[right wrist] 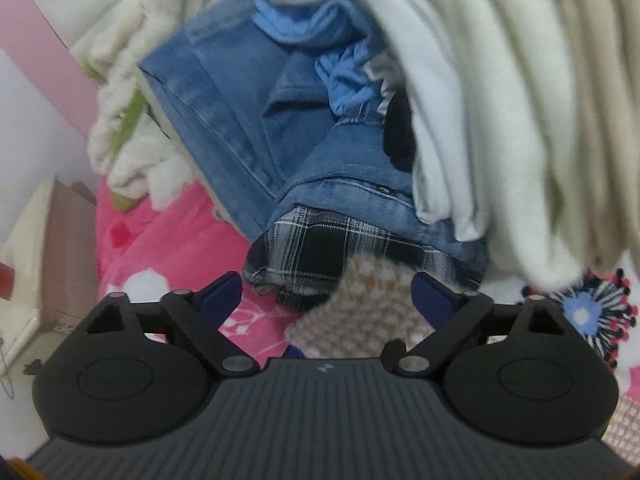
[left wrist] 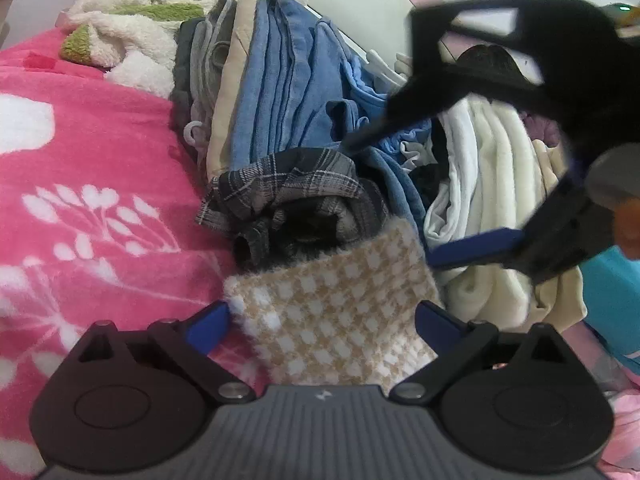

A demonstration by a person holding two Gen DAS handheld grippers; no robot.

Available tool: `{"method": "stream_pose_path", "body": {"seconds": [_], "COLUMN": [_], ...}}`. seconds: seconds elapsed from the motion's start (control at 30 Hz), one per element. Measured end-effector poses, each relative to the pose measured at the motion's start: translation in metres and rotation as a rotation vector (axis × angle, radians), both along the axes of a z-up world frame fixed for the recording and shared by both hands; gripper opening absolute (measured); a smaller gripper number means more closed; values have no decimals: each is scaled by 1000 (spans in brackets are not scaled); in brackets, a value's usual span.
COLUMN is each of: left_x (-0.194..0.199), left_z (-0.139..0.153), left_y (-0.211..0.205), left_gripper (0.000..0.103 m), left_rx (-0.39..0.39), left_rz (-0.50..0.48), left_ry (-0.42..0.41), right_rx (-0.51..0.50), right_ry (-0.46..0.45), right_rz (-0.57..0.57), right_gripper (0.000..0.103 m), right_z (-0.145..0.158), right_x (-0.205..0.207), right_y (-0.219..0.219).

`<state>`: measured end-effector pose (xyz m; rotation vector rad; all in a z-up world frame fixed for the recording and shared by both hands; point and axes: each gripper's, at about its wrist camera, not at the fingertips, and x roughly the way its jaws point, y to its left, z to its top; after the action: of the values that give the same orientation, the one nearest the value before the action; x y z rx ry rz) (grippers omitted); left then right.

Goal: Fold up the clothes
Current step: 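Grasp the folded coat with the left gripper while the right gripper grasps it too, carry to clothes pile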

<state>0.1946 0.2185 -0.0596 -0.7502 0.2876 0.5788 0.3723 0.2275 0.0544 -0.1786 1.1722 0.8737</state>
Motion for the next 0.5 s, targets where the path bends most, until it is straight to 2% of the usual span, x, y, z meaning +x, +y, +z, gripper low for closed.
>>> {"method": "stream_pose_path", "body": {"seconds": [0.07,0.17,0.23,0.27,0.3,0.4,0.5], "left_x": [0,-1,-3,-4,-5,-9,-14], "left_z": [0,-1,-2,-2,-2,1,9], "left_y": [0,-1,-1,0,0,1,-3], "left_gripper": [93,82,70,67,59,49,38], "left_rx": [1,1,-1,-3,-4,9,38], "left_rz": [5,7,14,18,22,24,11], "left_ry": [3,6,1,-3,-7,-19,-29], "right_rx": [-26,-71,-87,-90,-86,-56,-34], "right_ry": [11,-17,-40,-51,-58,-62,-75], "right_rz": [-6,-5,-6,-9,-14,-24,-34], "right_gripper": [73,54,43,33,25,13,6], "right_z": [-8,-14,-16,-16,-16,-13,-7], "right_x": [2,-2,-5,-6,-6,-8,-11], "right_y": [8,12,10,9,6,-2,-10]}}
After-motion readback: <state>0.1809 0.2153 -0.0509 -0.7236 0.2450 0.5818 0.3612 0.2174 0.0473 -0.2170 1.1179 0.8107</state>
